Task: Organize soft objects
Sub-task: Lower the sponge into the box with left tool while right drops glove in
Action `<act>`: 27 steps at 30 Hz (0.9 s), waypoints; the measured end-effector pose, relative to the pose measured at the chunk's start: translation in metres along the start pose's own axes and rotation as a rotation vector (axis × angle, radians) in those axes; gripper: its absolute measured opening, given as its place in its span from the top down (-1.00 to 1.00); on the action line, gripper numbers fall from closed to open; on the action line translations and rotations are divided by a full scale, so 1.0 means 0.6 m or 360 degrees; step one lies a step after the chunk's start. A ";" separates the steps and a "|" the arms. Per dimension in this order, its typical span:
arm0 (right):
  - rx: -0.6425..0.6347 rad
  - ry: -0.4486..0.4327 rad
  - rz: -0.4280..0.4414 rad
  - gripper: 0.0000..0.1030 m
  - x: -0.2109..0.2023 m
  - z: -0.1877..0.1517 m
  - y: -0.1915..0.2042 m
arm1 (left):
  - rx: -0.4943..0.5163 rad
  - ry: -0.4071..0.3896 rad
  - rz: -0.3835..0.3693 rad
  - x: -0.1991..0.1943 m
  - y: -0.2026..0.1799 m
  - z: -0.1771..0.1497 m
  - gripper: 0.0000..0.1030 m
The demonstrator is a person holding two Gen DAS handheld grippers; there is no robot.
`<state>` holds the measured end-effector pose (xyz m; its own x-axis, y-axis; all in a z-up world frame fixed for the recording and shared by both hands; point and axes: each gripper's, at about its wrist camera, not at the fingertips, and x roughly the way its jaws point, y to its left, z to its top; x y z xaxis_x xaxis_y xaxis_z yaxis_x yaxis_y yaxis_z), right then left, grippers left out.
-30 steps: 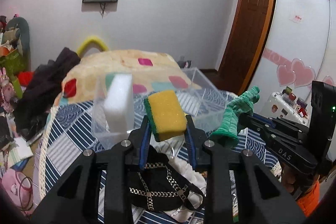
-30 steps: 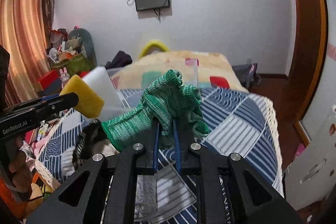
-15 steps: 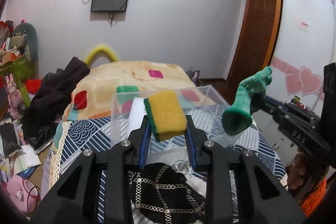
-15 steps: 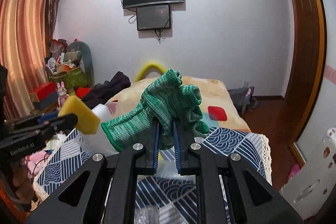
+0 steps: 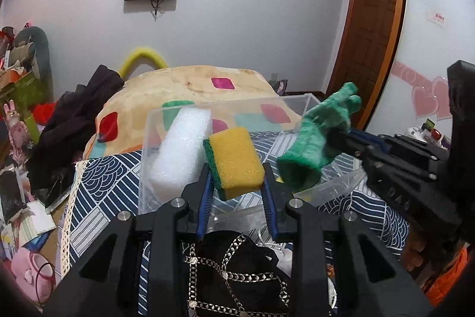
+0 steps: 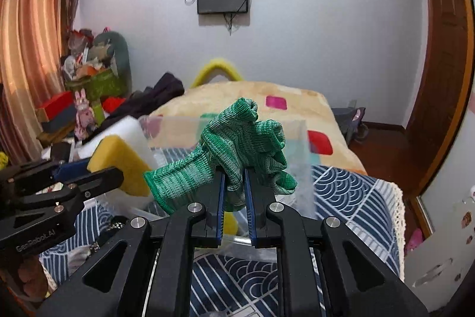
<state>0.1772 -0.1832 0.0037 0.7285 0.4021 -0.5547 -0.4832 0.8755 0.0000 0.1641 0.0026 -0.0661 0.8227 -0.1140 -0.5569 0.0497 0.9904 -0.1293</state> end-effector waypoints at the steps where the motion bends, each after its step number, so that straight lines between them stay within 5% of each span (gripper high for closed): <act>1: -0.0007 0.0011 -0.0002 0.78 0.005 -0.002 0.004 | 0.0002 0.0008 0.0000 0.003 -0.001 -0.001 0.40; 8: -0.0042 0.0117 0.0031 0.77 0.023 -0.010 0.009 | 0.0002 0.0074 -0.0016 0.019 0.000 -0.010 0.40; 15: -0.0041 0.0102 0.0084 0.38 0.006 -0.007 0.004 | -0.0015 0.0091 -0.0046 0.013 0.003 -0.015 0.35; 27: -0.0008 -0.0118 0.0028 -0.18 -0.065 0.013 -0.002 | 0.0006 -0.0045 -0.0004 -0.059 0.008 0.005 -0.31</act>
<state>0.1532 -0.1981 0.0319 0.7538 0.4361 -0.4915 -0.4983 0.8670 0.0050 0.1370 0.0114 -0.0444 0.8382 -0.1145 -0.5332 0.0542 0.9904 -0.1275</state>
